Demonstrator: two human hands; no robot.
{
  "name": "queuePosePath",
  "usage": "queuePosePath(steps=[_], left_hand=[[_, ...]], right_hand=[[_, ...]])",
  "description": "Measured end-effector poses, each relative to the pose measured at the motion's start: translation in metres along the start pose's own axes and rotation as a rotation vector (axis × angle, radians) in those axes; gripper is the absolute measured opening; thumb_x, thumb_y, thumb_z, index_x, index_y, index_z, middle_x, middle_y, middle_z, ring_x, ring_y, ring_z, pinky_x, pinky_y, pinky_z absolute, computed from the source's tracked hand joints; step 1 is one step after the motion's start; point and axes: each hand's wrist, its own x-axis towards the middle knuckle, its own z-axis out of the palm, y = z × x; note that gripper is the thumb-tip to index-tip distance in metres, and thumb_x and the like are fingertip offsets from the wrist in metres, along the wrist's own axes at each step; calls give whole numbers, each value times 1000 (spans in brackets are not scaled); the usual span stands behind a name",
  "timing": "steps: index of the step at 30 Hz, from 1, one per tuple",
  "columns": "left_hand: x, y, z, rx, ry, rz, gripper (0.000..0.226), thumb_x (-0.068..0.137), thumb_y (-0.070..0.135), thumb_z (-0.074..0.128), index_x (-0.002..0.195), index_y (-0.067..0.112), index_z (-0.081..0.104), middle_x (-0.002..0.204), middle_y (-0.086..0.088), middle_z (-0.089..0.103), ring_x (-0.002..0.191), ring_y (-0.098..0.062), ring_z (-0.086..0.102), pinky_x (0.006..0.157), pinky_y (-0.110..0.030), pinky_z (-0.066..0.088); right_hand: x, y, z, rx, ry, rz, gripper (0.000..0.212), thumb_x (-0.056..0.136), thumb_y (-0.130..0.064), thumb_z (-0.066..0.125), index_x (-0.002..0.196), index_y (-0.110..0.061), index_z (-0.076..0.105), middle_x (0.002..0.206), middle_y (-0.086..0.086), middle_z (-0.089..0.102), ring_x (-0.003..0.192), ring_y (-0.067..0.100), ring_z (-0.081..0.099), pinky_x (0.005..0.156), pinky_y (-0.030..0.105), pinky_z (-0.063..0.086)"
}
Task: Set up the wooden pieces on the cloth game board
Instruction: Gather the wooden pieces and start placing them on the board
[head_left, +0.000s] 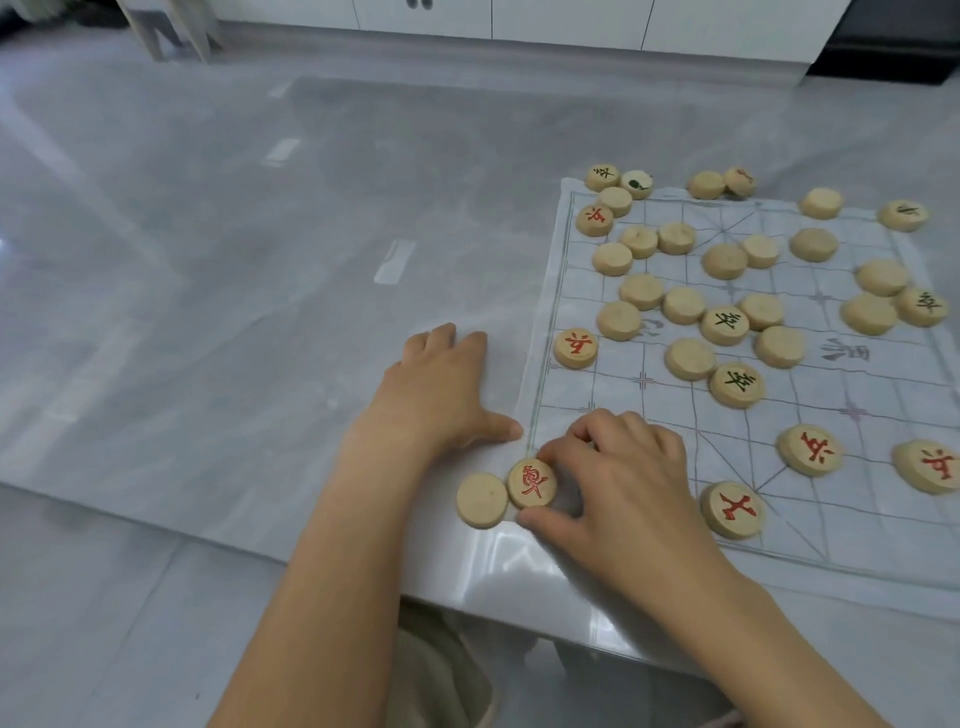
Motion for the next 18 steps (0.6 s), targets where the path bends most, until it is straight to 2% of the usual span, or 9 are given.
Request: queuePosePath(steps=[5,10,15,18], left_hand=[[1,2,-3,-32,12,9,90,69,53,70,141,21,28,148,-5,23,138,-25,16,106,-40,27],[2,3,-5,-44,13,4,78,74,52,66,137,19,34,142,-5,31,132,-27,24,101,-39,31],[2,3,-6,-75,-1,-14,58,83,51,55,127,15,43,131,-5,39,124,-27,31,97,-41,35],[2,2,-7,-83,3,-18,52,88,49,47,126,14,45,128,-6,41,122,-28,33,97,-41,35]], right_hand=[[-1,-7,7,25,0,0,47,56,-67,56,86,-32,65,85,-11,51,85,17,51,75,32,23],[0,-19,8,48,15,-36,69,49,-76,51,100,-30,61,96,-7,50,93,18,47,80,31,23],[2,-42,20,81,26,-125,59,48,-71,65,88,-28,67,96,-3,52,89,21,51,77,34,37],[6,-45,20,202,48,-139,50,53,-62,67,93,-32,66,96,-7,51,91,17,48,77,31,32]])
